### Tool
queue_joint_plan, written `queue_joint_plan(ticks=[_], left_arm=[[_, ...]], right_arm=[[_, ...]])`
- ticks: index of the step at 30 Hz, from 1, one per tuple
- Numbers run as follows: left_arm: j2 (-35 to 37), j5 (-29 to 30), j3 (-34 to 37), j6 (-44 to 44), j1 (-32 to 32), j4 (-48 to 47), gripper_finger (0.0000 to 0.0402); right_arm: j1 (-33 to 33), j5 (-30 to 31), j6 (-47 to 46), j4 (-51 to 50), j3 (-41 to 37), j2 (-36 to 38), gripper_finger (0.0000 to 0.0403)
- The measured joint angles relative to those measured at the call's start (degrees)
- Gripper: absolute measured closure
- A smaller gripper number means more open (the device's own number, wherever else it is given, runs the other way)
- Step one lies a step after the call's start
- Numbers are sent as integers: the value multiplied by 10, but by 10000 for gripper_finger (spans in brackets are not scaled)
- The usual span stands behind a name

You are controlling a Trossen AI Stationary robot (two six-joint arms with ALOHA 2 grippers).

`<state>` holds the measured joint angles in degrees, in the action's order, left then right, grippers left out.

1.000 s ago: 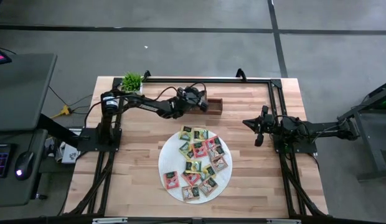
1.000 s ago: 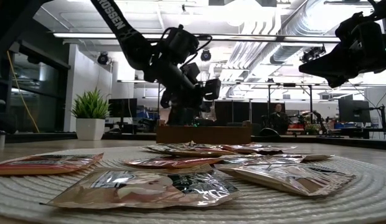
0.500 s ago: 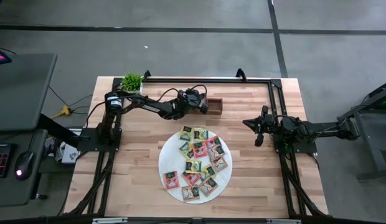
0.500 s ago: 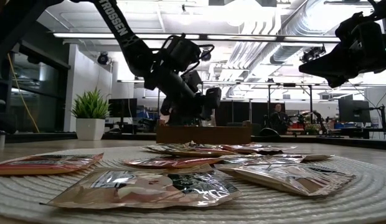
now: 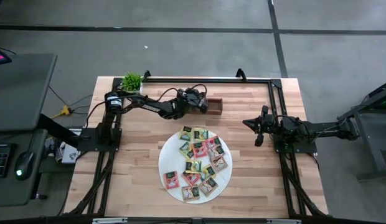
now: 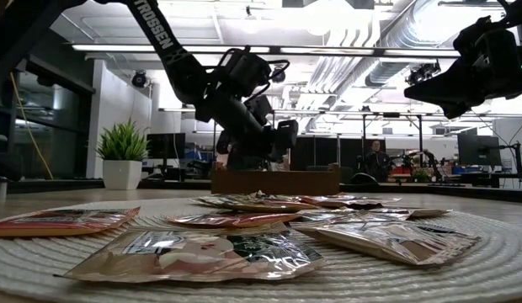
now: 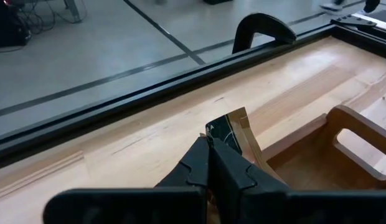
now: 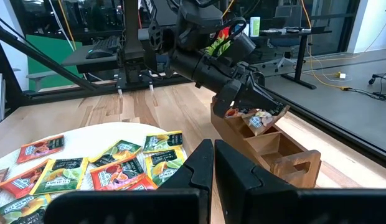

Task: Pick & Place Tea
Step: Put the brown tea bag into the middle section of the wooden organizer

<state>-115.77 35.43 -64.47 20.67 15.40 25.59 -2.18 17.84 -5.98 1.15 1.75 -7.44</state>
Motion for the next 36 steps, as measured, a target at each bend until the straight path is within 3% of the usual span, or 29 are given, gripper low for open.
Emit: queue_joint_plan(ticks=[4, 15, 36], left_arm=[[0, 3, 0, -14, 0, 4, 365], [0, 90, 0, -14, 0, 5, 269], [0, 57, 0, -14, 0, 14, 261]], right_arm=[[0, 0, 0, 0, 0, 0, 391], [0, 0, 0, 0, 0, 0, 391], [0, 0, 0, 0, 0, 0, 391]])
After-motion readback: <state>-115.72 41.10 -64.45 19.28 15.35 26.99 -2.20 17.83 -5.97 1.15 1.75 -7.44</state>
